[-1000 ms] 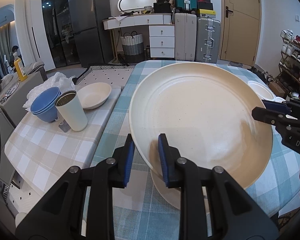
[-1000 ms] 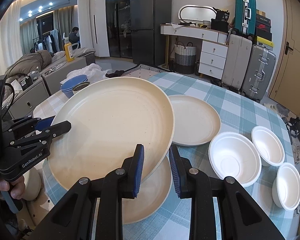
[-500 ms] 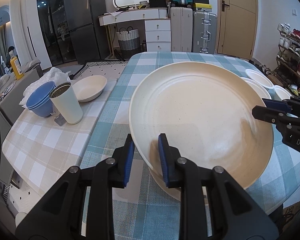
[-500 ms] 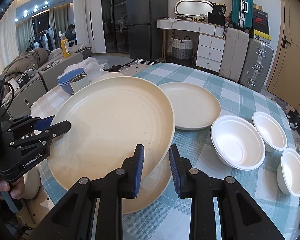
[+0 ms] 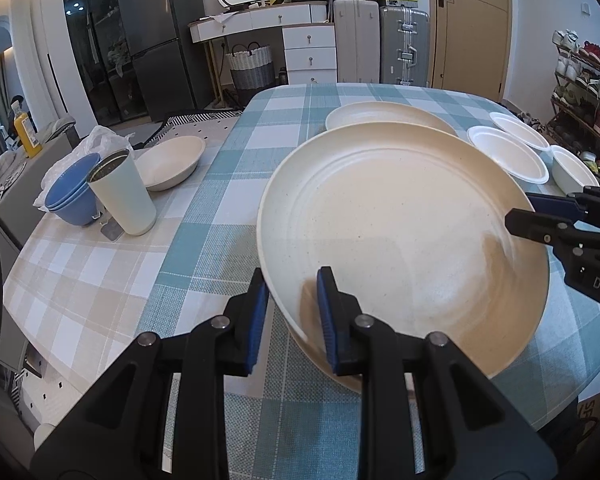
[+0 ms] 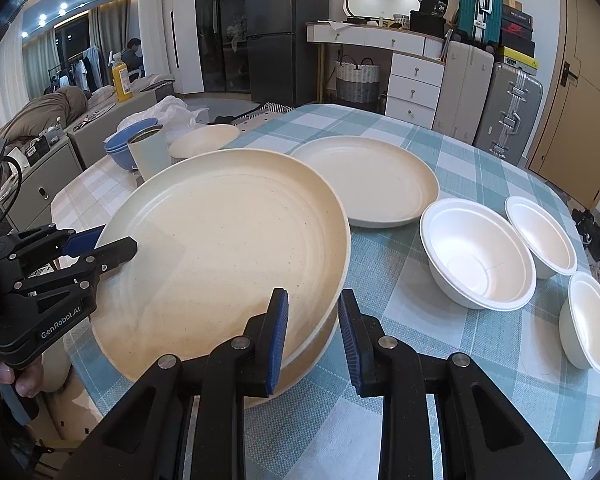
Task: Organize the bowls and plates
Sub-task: 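Lift the large cream plate with the left gripper and carry it over the other plate, then lower the held plate onto the other cream plate and open the left gripper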
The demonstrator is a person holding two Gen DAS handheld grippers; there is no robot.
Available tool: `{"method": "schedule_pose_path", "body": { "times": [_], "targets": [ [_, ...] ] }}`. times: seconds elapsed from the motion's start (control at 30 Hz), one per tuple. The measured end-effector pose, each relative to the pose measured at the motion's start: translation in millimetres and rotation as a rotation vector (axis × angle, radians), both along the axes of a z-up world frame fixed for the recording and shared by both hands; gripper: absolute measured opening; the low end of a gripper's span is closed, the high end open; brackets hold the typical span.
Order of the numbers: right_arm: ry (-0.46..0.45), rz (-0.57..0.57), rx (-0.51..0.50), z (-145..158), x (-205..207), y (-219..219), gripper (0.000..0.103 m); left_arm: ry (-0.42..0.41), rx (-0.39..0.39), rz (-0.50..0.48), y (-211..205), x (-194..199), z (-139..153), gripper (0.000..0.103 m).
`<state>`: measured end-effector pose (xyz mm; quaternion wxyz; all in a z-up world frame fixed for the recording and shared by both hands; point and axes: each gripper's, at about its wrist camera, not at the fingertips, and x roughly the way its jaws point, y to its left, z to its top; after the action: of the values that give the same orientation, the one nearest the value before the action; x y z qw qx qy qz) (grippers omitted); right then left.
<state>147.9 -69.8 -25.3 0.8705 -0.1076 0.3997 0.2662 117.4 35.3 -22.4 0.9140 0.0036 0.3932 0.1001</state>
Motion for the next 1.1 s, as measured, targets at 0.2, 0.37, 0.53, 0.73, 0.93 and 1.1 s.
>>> {"method": "schedule_pose_path", "body": {
  "times": [0.2,0.37,0.53,0.73,0.93,1.1],
  "targets": [
    [0.006,-0.003,-0.022,-9,1,2,0.027,0.014,0.016,-0.002,-3,3,-12,0.021],
    [0.004,-0.010,-0.048,-16,1,5,0.027,0.029,0.035,-0.013,-6,5,-21,0.022],
    [-0.007,-0.016,-0.082,-20,0,8,0.027,0.041,0.044,-0.018,-7,8,-29,0.023],
    [-0.018,-0.016,-0.112,-25,0,12,0.028,0.056,0.071,-0.022,-11,9,-36,0.023],
    [-0.018,-0.017,-0.126,-29,-1,15,0.028,0.075,0.082,-0.023,-11,11,-43,0.024],
    [-0.033,-0.017,-0.155,-33,-2,20,0.029,0.077,0.096,-0.028,-13,12,-48,0.024]
  ]
}}
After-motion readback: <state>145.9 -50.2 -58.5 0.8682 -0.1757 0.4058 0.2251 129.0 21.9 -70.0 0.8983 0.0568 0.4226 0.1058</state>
